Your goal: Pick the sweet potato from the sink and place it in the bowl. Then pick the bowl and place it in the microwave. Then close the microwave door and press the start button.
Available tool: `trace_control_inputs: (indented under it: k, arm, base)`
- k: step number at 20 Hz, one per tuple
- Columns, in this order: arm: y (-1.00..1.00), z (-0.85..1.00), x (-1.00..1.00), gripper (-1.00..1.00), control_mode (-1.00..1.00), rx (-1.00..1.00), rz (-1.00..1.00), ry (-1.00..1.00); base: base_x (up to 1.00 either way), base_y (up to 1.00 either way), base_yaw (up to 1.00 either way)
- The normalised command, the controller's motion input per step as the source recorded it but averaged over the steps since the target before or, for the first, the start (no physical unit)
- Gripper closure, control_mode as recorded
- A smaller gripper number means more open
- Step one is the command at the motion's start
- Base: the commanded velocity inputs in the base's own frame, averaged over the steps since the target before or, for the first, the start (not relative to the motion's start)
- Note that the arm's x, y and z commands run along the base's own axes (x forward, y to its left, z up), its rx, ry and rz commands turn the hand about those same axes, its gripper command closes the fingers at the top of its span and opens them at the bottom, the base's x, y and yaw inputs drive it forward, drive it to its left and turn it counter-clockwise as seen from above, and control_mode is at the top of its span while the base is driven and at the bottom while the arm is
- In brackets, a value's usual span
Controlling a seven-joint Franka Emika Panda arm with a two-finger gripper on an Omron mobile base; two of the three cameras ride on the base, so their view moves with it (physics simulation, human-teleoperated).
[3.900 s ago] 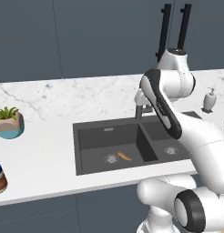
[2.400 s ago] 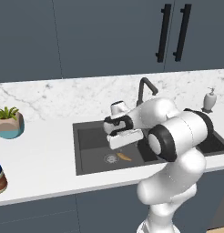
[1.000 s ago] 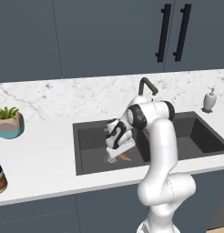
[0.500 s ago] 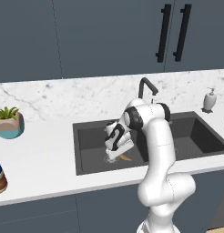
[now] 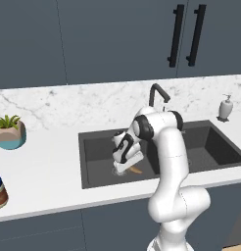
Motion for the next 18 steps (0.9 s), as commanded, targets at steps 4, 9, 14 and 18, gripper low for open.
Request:
trace_control_inputs:
  k: [4, 9, 14, 18]
  arm:
    - [0.0, 0.32, -0.68, 1.0, -1.0, 0.0, 0.04, -0.02]
    - [0.0, 0.93, -0.88, 1.0, -1.0, -0.06, 0.15, -0.1]
    - [0.02, 1.0, -0.34, 1.0, -1.0, -0.13, 0.03, -0.04]
    - [0.0, 1.0, -0.22, 1.0, -1.0, -0.13, 0.03, -0.01]
  base:
    - [0.0, 0.0, 0.0]
    - [0.0, 0.0, 0.0]
    - [0.0, 0.0, 0.0]
    - [0.0, 0.0, 0.0]
